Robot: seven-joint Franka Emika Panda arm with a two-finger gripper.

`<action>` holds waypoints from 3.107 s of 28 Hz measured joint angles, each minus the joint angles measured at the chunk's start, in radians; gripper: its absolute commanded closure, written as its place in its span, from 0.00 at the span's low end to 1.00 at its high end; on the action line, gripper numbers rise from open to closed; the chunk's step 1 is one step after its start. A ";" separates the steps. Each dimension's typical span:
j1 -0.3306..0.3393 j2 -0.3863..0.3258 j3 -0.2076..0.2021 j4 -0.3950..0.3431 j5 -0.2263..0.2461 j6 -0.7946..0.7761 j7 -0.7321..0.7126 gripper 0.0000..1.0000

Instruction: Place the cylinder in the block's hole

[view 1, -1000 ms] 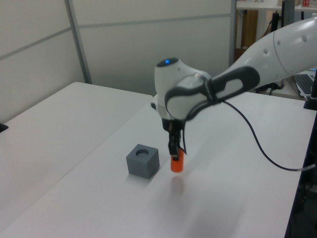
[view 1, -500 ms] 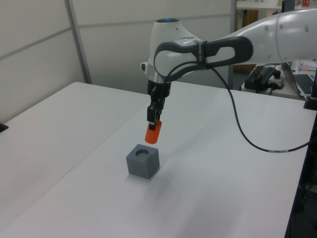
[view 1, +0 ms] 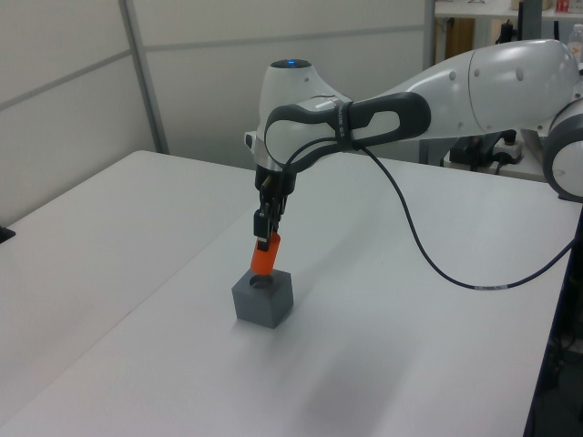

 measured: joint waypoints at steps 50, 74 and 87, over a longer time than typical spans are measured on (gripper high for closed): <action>-0.005 -0.081 -0.064 0.010 -0.116 -0.338 0.000 0.00; -0.003 -0.113 -0.087 0.013 -0.129 -0.403 0.066 0.00; 0.009 -0.099 -0.079 0.012 -0.129 -0.403 0.084 0.00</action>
